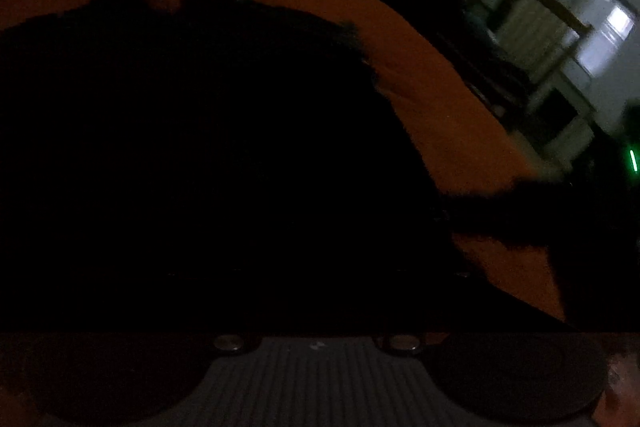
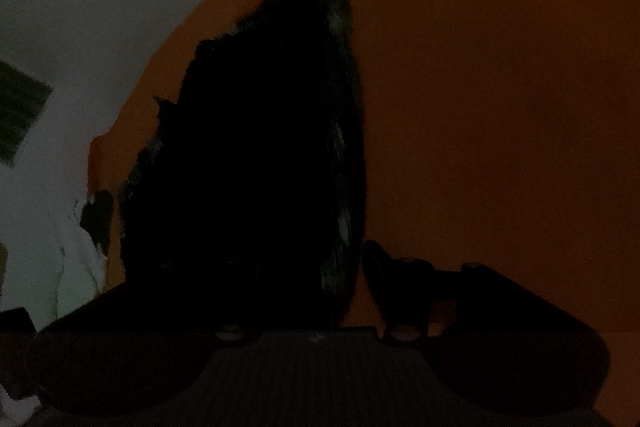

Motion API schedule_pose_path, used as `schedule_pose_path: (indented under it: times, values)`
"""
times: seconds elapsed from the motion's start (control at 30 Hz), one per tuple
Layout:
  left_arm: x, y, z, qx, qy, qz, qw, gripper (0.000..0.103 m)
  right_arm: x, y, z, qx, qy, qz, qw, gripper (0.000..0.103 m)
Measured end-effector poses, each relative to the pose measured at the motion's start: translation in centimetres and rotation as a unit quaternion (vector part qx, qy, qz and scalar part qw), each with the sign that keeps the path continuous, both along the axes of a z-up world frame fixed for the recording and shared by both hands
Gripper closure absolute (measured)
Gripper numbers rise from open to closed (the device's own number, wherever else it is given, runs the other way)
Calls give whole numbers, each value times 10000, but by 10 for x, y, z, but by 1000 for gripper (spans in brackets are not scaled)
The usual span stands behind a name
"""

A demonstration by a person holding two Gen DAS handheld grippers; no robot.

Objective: Fold clothes

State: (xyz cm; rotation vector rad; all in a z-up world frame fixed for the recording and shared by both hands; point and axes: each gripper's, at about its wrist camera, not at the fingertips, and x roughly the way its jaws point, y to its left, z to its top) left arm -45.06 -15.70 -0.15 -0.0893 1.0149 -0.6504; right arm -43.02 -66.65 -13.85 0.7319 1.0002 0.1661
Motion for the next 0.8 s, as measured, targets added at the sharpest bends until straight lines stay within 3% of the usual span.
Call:
schedule_pose_path:
  times: [0.03, 0.1, 0.13, 0.27, 0.33, 0.4, 0.47, 0.57, 0.7, 0.8]
  values:
    - [4, -14, 3, 31, 62, -210, 9998, 67, 16, -5, 9, -213, 16, 90, 9997, 51]
    - [11, -52, 10, 275, 169, -751, 9967, 52, 40, -22, 26, -568, 202, 129, 9981, 51]
    - [15, -69, 12, 451, 235, -971, 9940, 53, 47, -30, 33, -701, 248, 95, 9972, 51]
    - [17, -120, -3, 1548, 632, -1344, 9767, 53, 29, -54, 47, -814, -18, -133, 9966, 50]
    - [7, -138, -9, 1903, 554, -1511, 9684, 53, 10, -64, 38, -635, 41, -384, 9972, 50]
    - [2, -151, -14, 2107, 511, -1525, 9642, 41, 0, -73, 28, -511, 68, -529, 9973, 49]
    - [-2, -162, -17, 2172, 559, -1473, 9633, 38, -3, -81, 21, -487, 52, -597, 9970, 49]
    - [-10, -186, -20, 2261, 316, -1500, 9620, 33, 13, -94, 21, -612, -72, -594, 9963, 49]
    - [-12, -200, -32, 2565, -288, -1244, 9581, 39, 28, -112, 23, -792, -244, -345, 9960, 49]
    - [-13, -189, -46, 2648, -356, -1078, 9576, 47, 21, -128, 13, -822, -49, -434, 9957, 49]
